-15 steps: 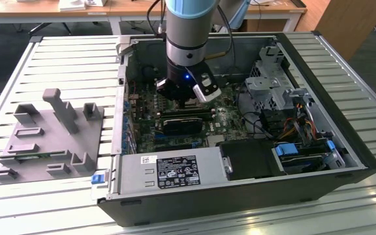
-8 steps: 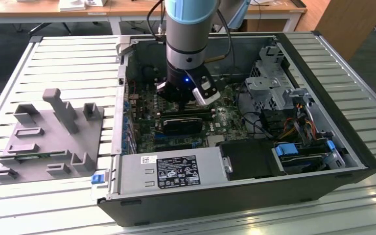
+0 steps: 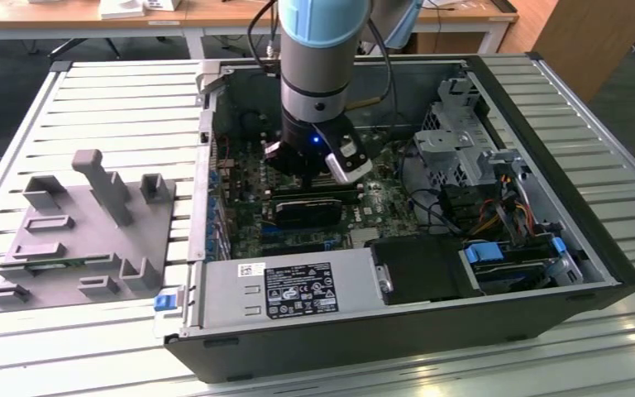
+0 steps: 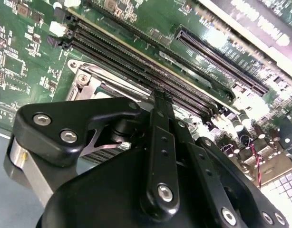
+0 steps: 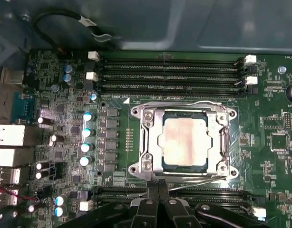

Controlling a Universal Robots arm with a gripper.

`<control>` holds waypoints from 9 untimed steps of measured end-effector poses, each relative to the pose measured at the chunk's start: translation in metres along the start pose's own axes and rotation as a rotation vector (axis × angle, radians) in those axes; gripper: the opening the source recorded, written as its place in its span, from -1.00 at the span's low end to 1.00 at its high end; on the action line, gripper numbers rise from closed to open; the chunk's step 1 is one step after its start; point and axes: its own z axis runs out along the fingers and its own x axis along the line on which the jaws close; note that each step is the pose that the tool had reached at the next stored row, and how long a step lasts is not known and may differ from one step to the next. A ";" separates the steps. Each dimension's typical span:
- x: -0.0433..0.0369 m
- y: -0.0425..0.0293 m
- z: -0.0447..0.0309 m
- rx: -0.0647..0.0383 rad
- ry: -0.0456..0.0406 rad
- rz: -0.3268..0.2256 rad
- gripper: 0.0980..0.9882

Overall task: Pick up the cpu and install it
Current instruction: 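Install the second cpu locking lever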

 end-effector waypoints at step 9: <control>0.0102 -0.0048 -0.0001 -0.018 -0.0001 0.000 -0.98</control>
